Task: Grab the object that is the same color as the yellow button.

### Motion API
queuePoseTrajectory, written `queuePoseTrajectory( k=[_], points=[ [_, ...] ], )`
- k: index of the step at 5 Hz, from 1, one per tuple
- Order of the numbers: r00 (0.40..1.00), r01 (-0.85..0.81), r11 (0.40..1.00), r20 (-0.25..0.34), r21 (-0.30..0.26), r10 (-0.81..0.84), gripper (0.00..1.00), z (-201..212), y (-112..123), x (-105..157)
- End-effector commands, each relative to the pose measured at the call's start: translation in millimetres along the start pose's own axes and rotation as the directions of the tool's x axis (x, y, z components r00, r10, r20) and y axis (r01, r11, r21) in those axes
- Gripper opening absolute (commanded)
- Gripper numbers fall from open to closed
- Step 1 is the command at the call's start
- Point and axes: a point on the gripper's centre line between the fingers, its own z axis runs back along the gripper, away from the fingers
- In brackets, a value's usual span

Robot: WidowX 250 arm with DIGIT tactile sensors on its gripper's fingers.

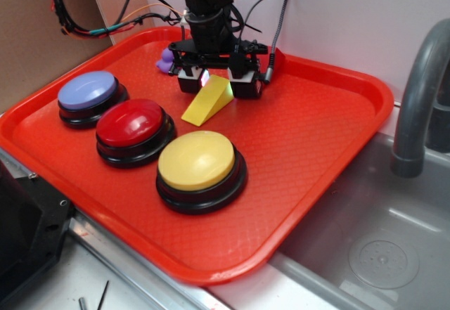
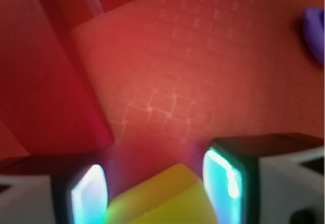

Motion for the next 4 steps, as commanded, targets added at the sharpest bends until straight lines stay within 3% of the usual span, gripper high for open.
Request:
queuePoseTrajectory(
  k=[1, 3, 4],
  points=[
    [0.996, 0.088, 0.996, 0.025, 0.015, -0.089, 0.0, 62, 8, 1],
    [0.985, 0.169, 0.982, -0.006, -0.083, -0.17, 0.0, 163, 5, -19],
    [0.988, 0.155, 0.981, 0.006, -0.12, -0.156, 0.0, 198, 13, -29]
  ],
)
